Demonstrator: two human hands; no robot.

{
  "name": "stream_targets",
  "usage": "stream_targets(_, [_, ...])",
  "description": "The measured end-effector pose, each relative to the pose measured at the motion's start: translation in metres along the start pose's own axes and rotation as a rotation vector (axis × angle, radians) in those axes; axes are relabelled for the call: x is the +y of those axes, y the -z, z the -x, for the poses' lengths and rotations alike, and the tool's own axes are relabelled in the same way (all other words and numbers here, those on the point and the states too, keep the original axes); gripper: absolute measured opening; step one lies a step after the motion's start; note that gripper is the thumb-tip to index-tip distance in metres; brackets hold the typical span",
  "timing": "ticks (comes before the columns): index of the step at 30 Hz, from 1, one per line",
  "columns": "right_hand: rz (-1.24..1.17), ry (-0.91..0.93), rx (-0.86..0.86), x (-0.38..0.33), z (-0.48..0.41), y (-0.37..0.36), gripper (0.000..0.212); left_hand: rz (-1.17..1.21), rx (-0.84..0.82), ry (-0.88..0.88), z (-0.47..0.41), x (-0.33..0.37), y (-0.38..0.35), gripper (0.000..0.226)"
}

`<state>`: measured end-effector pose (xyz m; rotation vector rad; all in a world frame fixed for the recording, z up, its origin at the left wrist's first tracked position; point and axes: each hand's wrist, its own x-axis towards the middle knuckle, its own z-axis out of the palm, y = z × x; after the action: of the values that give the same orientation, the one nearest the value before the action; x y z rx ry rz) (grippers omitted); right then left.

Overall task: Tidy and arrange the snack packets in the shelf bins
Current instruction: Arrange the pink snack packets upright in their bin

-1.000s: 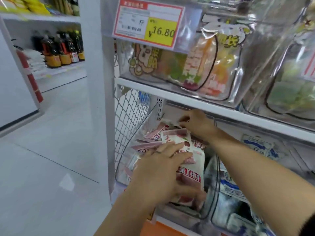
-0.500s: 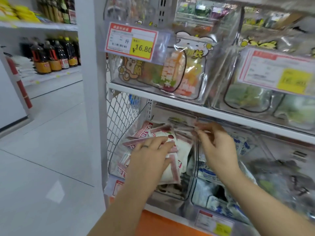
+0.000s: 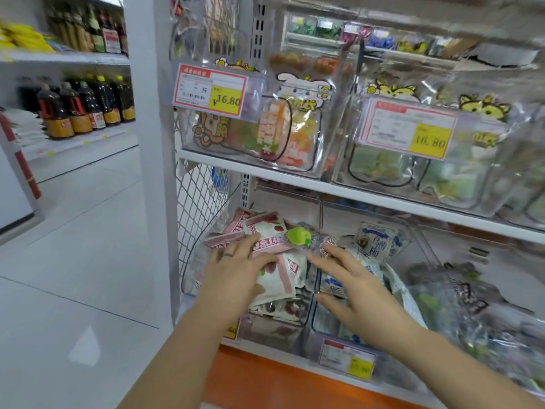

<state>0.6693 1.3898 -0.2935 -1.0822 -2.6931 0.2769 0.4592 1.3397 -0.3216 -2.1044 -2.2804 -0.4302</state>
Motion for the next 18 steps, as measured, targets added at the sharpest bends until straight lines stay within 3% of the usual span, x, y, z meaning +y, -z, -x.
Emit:
stream_targets(6, [-0.003, -0.045, -0.099, 0.003, -0.015, 0.005, 0.059, 0.004, 0.110, 0.054, -0.015, -0.004, -0.002, 0.061])
stream_targets(10, [-0.024, -0.078, -0.073, 0.003, -0.022, 0.007, 0.068, 0.027, 0.195, 0.084, -0.029, -0.004, -0.005, 0.051])
stream_targets(18, [-0.061, -0.013, 0.155, 0.001, -0.018, 0.007, 0.060, 0.082, 0.342, 0.162, -0.037, 0.001, -0.017, 0.040])
